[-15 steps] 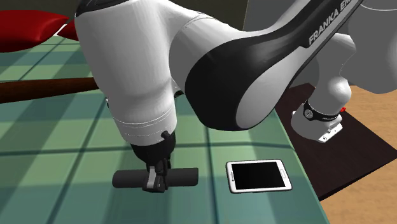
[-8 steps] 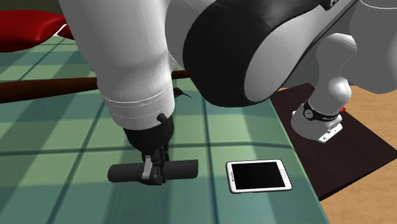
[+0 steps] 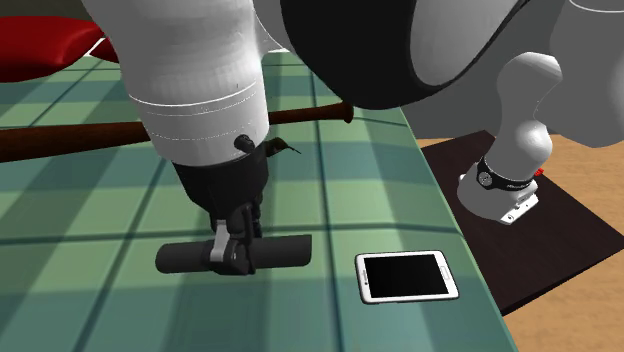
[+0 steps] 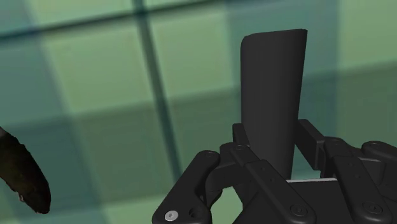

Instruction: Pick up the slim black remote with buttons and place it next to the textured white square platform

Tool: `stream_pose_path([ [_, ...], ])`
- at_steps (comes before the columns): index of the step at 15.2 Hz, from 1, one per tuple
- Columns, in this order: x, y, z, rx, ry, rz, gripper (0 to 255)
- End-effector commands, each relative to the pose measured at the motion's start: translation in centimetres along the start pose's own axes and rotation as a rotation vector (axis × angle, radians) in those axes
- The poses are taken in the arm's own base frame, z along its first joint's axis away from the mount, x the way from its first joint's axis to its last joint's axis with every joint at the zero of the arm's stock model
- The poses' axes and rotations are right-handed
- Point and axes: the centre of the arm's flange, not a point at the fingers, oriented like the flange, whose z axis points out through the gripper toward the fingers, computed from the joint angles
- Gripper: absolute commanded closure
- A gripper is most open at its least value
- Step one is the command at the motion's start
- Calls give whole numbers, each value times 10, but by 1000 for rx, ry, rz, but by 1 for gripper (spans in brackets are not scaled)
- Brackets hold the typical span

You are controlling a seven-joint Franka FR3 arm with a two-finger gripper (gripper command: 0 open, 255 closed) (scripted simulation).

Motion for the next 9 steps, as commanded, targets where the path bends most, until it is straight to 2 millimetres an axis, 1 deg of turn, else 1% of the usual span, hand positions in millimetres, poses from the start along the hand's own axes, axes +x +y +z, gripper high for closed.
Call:
stream_pose_path([
  [1,0,-1,-10,0,0,0,255],
  [3,0,-2,-20,0,0,0,255],
  [4,0,-2,-21,0,0,0,255],
  [9,9,63,-26,0,0,0,255],
])
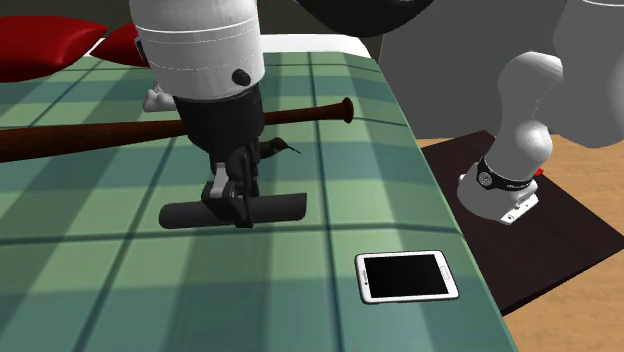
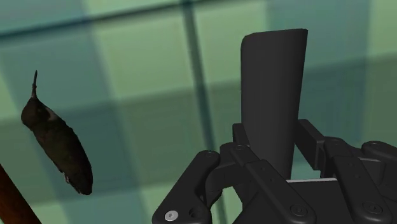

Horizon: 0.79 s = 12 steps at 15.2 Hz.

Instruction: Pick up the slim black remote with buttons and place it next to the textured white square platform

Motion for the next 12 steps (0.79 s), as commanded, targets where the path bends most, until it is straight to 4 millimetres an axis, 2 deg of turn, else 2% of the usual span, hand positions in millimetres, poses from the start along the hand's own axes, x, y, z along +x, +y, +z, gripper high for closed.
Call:
stream_pose_path([
  [1,3,28,-2,0,0,-1,255],
  [12,22,172,-14,0,0,-1,255],
])
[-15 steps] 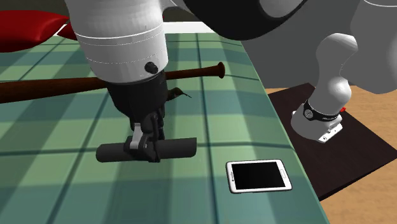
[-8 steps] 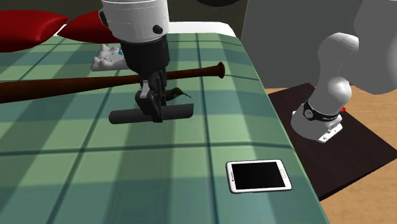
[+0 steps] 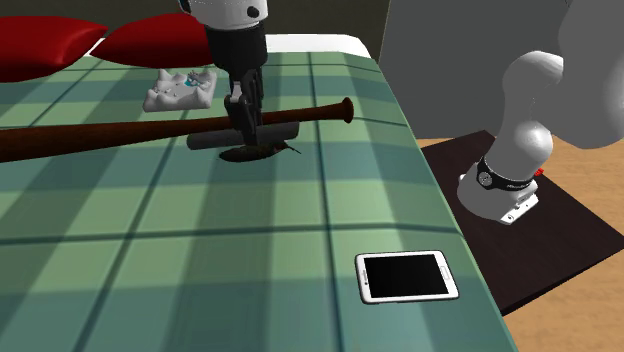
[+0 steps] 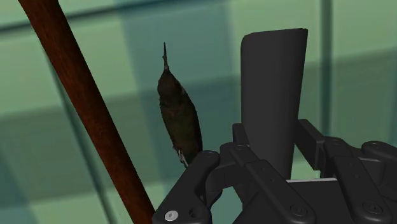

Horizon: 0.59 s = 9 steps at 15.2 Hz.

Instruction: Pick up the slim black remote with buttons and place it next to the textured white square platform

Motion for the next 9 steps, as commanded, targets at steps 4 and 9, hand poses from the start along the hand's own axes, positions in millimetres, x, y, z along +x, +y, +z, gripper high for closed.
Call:
stream_pose_path([
  [4,11,67,-8,0,0,-1,255],
  [9,20,132,-13,0,0,-1,255],
])
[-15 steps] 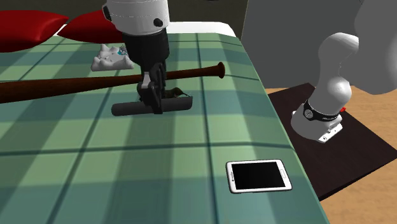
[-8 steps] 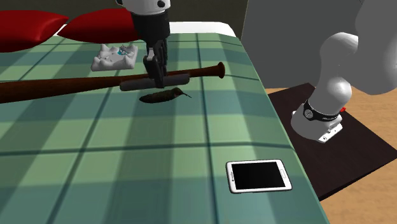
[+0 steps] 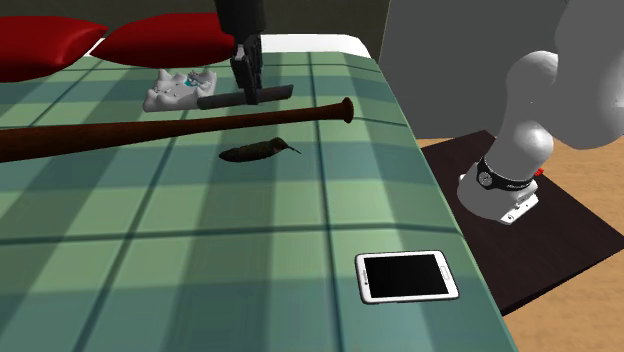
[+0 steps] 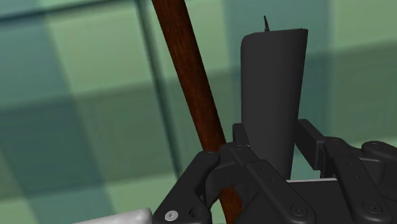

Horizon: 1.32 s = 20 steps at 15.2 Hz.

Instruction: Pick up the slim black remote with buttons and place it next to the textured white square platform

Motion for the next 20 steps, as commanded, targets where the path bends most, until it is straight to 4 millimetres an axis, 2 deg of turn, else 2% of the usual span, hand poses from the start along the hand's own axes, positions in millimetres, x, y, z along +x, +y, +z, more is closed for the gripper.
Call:
stream_pose_path([
  [1,3,28,-4,0,0,-2,255],
  [18,33,252,-22,0,0,-2,255],
  [20,33,253,-12,0,0,-2,255],
])
